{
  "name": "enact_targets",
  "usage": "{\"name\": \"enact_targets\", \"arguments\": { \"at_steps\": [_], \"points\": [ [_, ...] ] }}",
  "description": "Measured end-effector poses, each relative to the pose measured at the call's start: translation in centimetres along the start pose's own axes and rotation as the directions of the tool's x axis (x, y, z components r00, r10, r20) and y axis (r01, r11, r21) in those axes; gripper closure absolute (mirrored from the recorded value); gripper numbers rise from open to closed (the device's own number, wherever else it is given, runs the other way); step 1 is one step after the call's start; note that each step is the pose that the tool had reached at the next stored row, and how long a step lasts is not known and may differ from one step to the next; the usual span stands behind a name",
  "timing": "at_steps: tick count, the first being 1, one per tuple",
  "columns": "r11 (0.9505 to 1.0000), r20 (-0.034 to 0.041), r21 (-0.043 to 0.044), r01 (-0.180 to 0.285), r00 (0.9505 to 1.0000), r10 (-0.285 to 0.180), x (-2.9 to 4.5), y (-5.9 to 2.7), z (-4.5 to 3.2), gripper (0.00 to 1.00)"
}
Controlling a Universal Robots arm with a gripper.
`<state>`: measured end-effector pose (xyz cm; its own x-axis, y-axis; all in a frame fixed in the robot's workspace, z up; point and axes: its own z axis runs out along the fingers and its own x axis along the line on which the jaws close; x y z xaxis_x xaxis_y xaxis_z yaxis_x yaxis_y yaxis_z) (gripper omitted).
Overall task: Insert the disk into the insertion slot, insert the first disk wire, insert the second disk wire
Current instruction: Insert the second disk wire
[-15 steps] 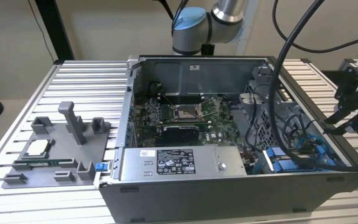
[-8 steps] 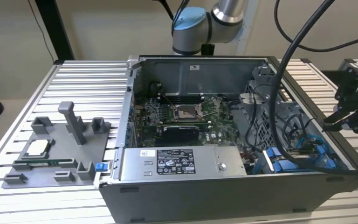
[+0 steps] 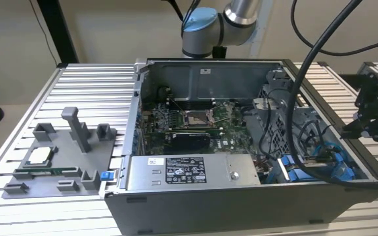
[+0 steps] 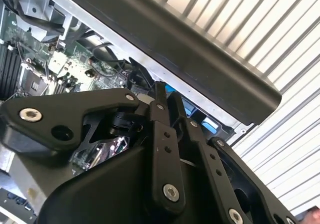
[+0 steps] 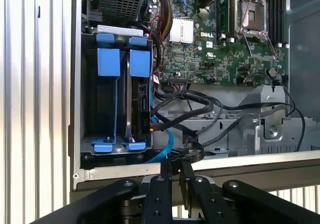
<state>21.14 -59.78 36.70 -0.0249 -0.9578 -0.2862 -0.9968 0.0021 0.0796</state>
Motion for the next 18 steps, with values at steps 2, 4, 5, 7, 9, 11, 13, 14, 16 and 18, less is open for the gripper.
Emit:
{"name": "enact_targets", "arguments": {
  "at_steps": [2,4,5,7,9,11,13,14,16,18],
  "points": [
    [1.0000,0.0017,-0.0001,0.000,1.0000,0.000,0.08,-0.01,0.12,0.00],
    [1.0000,0.0049,-0.0002,0.000,1.0000,0.000,0.15,-0.02,0.28,0.00],
    [1.0000,0.0062,-0.0002,0.000,1.0000,0.000,0.18,-0.03,0.36,0.00],
    [1.0000,0.0077,-0.0002,0.001,1.0000,-0.001,0.20,-0.04,0.45,0.00],
    [1.0000,0.0099,-0.0002,0.001,1.0000,-0.001,0.23,-0.04,0.51,0.00],
    [1.0000,0.0128,-0.0003,0.001,0.9999,-0.001,0.24,-0.05,0.55,1.00],
    [1.0000,0.0154,-0.0004,0.001,0.9999,-0.001,0.24,-0.05,0.58,1.00],
    [1.0000,0.0163,-0.0004,0.001,0.9999,-0.001,0.24,-0.05,0.58,1.00],
    [1.0000,0.0185,-0.0005,0.001,0.9998,-0.001,0.26,-0.05,0.58,1.00],
    [1.0000,0.0217,-0.0007,0.002,0.9998,-0.002,0.31,-0.05,0.55,1.00]
  ]
}}
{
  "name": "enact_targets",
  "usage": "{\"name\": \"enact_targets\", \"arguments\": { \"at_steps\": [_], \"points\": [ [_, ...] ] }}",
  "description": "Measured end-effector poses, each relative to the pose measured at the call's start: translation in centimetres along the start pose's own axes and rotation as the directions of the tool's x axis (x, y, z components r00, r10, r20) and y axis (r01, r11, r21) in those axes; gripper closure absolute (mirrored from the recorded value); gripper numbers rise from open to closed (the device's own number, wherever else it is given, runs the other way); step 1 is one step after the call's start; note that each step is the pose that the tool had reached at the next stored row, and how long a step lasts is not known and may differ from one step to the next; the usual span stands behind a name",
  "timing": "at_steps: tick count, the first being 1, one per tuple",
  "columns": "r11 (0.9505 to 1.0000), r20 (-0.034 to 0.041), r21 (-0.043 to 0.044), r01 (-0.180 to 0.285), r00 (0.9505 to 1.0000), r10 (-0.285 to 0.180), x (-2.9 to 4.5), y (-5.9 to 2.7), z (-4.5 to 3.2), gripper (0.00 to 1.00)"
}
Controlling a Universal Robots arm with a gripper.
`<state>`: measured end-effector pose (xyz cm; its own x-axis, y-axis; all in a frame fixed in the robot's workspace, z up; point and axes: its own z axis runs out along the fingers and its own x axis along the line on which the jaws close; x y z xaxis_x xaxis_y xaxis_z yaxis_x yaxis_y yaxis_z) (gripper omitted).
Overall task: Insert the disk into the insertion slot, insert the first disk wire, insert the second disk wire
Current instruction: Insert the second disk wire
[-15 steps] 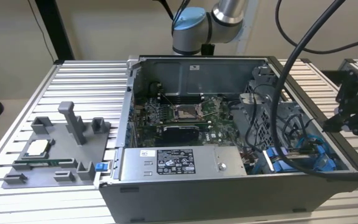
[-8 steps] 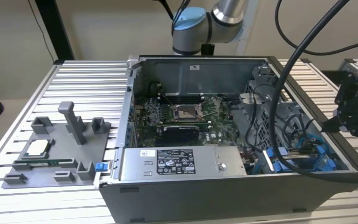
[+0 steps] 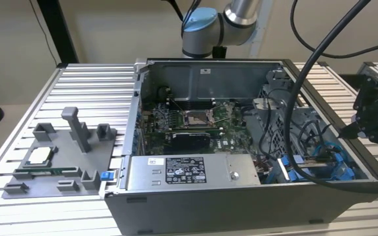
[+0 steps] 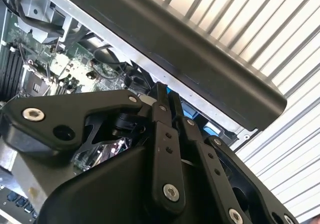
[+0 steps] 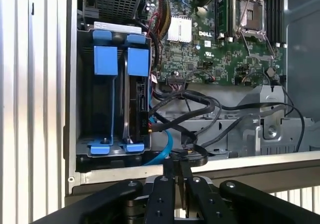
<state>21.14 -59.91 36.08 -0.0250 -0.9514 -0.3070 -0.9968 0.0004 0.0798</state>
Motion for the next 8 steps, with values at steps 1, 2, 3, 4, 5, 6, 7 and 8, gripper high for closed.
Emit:
{"name": "enact_targets", "arguments": {
  "at_steps": [1,2,3,4,5,6,7,8],
  "points": [
    [1.0000,0.0021,-0.0002,0.000,1.0000,0.000,0.02,0.01,-0.09,1.00],
    [1.0000,0.0043,-0.0003,0.000,1.0000,0.000,0.01,0.04,-0.22,1.00],
    [1.0000,0.0062,-0.0003,0.000,1.0000,0.000,-0.02,0.10,-0.37,1.00],
    [1.0000,0.0092,-0.0004,0.000,1.0000,0.000,-0.08,0.16,-0.56,1.00],
    [1.0000,0.0114,-0.0005,0.001,0.9999,-0.001,-0.14,0.24,-0.75,1.00],
    [1.0000,0.0132,-0.0005,0.001,0.9999,-0.001,-0.19,0.36,-0.93,1.00],
    [1.0000,0.0146,-0.0006,0.001,0.9999,-0.001,-0.24,0.49,-1.08,1.00],
    [1.0000,0.0157,-0.0007,0.001,0.9999,-0.001,-0.29,0.66,-1.22,1.00]
  ]
}}
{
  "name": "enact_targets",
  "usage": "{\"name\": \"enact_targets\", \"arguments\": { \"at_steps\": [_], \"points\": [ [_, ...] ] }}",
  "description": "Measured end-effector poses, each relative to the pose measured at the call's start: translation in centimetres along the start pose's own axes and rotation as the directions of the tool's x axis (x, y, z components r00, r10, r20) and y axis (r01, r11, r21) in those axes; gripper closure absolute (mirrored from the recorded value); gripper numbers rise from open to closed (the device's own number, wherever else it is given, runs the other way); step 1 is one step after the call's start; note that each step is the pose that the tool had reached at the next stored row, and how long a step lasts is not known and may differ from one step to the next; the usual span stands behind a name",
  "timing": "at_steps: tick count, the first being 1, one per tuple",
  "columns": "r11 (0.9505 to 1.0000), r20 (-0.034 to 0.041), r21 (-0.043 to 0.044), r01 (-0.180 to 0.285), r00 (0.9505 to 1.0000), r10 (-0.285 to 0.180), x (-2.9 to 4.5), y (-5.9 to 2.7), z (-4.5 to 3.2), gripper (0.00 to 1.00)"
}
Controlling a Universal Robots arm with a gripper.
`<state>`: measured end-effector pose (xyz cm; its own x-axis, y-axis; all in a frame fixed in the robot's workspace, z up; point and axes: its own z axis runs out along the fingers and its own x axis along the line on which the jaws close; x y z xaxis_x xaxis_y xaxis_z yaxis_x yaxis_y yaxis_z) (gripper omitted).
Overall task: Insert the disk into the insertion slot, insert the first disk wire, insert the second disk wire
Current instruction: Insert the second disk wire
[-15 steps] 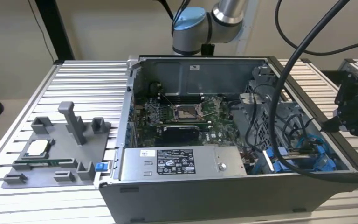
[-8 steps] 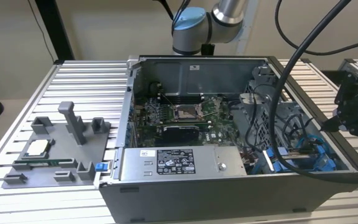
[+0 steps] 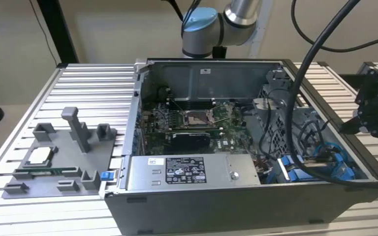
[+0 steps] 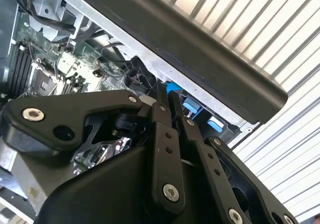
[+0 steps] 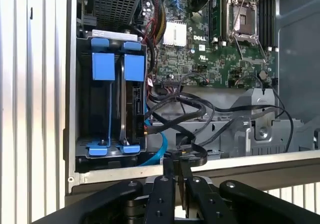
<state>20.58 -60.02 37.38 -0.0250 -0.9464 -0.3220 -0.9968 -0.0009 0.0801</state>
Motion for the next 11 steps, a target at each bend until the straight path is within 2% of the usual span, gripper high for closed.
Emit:
{"name": "enact_targets", "arguments": {
  "at_steps": [11],
  "points": [
    [1.0000,0.0038,-0.0001,0.000,1.0000,0.000,-0.29,2.10,-0.83,1.00]
  ]
}}
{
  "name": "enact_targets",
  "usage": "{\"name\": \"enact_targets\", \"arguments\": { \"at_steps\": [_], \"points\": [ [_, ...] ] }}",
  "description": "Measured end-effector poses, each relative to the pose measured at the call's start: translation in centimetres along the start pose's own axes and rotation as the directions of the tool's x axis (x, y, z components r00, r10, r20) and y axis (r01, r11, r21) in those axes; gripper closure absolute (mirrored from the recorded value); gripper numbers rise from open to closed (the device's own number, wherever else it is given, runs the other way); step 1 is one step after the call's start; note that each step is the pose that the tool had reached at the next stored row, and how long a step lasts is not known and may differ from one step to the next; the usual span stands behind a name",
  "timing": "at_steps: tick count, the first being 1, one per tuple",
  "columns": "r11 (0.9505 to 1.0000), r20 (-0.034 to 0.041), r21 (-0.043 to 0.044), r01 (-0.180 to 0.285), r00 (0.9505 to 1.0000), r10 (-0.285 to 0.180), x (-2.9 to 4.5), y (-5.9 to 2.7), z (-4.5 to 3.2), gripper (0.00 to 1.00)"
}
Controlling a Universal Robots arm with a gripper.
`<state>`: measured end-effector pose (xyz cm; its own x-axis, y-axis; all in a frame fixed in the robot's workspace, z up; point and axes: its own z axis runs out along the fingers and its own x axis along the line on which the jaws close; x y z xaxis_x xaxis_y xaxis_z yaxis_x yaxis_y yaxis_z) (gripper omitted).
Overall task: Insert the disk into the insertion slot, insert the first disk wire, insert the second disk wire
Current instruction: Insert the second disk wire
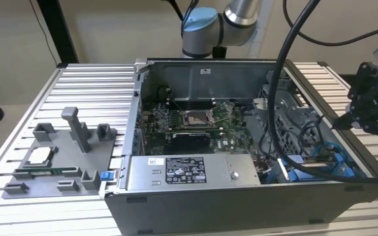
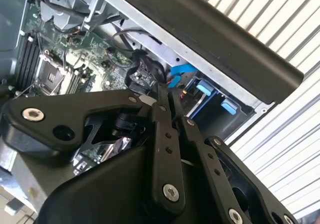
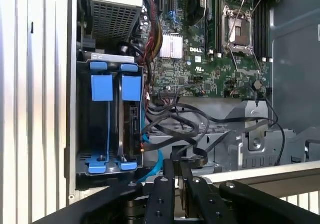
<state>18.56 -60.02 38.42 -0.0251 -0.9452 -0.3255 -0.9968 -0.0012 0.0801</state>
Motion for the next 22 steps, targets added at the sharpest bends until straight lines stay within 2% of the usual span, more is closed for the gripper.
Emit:
{"name": "enact_targets", "arguments": {
  "at_steps": [6,10,12,16,22],
  "points": [
    [1.0000,0.0005,0.0000,0.000,1.0000,0.000,-0.28,0.88,-1.01,1.00],
    [1.0000,0.0004,-0.0004,0.001,1.0000,-0.001,-0.28,1.48,-1.11,1.00],
    [1.0000,-0.0030,-0.0008,0.002,1.0000,-0.002,-0.27,1.81,-1.09,1.00],
    [1.0000,-0.0183,-0.0011,0.003,0.9998,-0.003,-0.24,2.41,-1.00,1.00],
    [1.0000,-0.0553,-0.0005,0.001,0.9985,-0.001,-0.16,3.23,-0.74,1.00]
  ]
}}
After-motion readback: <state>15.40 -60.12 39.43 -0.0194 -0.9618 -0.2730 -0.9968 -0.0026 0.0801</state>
